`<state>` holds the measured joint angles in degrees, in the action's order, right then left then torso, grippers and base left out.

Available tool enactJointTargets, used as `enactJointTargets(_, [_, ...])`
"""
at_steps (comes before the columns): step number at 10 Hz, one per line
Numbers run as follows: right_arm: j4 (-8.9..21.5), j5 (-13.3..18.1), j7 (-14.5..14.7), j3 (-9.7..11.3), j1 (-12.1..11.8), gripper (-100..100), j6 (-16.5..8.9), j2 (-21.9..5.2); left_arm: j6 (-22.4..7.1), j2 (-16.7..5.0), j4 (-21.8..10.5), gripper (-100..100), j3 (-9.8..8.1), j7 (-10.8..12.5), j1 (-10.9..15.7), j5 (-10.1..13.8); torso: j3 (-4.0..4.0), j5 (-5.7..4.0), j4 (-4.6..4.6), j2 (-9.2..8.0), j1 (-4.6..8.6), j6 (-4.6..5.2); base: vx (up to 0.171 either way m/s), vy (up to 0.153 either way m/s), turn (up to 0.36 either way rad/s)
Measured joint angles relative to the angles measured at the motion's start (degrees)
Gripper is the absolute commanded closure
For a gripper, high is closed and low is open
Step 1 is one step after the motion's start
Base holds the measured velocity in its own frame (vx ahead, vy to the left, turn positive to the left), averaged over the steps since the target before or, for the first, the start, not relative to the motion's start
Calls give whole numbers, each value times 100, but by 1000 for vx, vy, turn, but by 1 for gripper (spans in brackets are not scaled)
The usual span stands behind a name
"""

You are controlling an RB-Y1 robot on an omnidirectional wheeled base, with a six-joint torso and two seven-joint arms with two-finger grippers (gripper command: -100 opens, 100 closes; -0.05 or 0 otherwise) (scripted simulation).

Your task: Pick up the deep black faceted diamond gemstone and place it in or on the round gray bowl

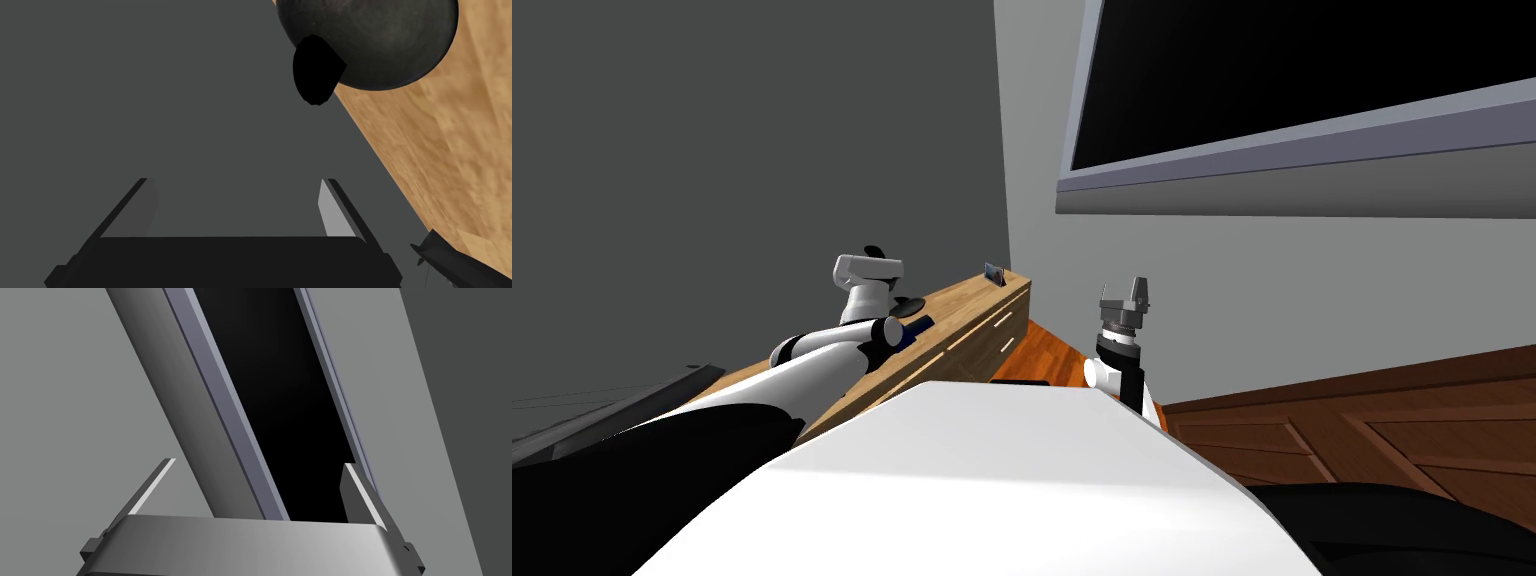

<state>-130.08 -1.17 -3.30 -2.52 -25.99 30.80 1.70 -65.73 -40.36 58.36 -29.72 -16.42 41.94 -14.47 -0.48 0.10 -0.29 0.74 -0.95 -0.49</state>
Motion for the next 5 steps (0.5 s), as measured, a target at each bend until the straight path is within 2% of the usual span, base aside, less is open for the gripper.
enactJointTargets(5, [0,0,0,0,0,0,0,0,3,0,-1,0,0,2,-2,0,-8,1,-4,13,-4,1,0,0,0])
